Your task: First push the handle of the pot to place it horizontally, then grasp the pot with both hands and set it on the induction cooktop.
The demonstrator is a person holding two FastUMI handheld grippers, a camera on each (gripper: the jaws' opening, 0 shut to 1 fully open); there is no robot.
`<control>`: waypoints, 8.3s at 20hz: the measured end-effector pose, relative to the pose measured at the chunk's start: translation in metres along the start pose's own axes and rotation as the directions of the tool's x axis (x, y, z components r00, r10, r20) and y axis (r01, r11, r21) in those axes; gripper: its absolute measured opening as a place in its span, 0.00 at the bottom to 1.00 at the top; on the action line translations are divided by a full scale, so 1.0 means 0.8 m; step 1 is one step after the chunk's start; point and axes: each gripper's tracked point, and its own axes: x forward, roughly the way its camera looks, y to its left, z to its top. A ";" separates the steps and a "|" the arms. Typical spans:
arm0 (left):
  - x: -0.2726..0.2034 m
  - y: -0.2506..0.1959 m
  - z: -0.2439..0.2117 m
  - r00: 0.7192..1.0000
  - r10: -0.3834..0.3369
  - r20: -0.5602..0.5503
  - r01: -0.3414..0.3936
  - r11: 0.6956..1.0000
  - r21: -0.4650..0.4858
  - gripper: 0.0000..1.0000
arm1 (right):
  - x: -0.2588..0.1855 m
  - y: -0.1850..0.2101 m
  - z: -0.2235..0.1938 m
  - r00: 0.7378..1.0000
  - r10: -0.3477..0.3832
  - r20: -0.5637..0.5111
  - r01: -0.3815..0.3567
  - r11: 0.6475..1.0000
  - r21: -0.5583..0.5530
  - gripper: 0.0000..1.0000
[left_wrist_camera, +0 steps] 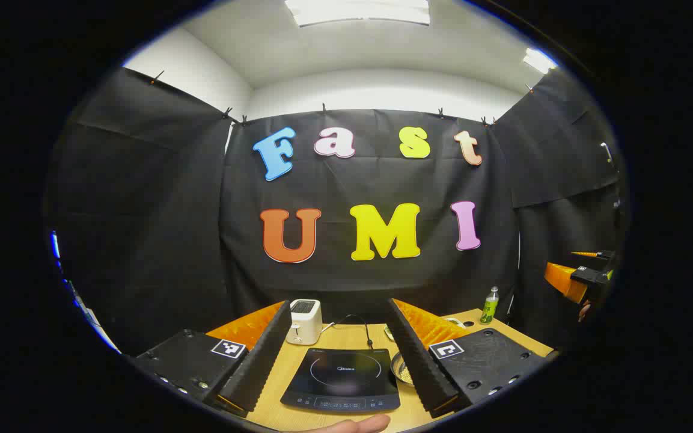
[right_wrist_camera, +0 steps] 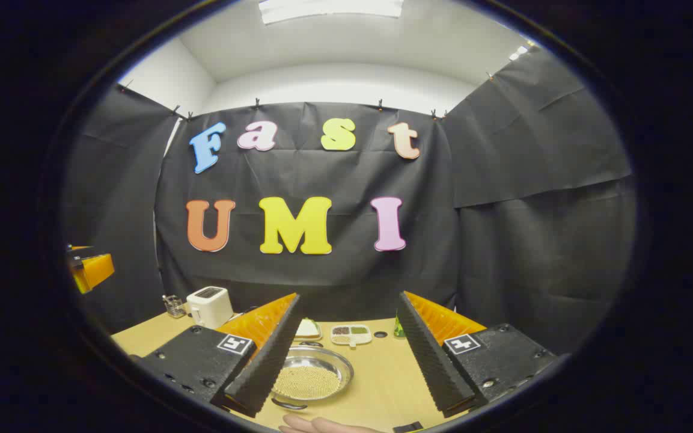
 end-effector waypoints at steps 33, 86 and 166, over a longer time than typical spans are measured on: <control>-0.013 0.044 -0.032 0.996 0.086 0.004 -0.086 0.996 -0.017 0.95 | 0.063 0.072 -0.118 0.964 0.162 -0.211 -0.164 0.986 0.007 0.04; -0.049 0.057 -0.074 0.997 0.079 -0.005 -0.079 0.997 0.000 0.95 | 0.052 0.151 -0.472 0.474 0.324 -0.819 -0.284 0.936 0.206 0.00; 0.163 -0.179 -0.256 0.900 -0.170 -0.401 0.148 0.985 -0.086 0.96 | 0.226 -0.134 -0.330 0.848 0.101 -0.520 -0.075 0.995 0.070 0.95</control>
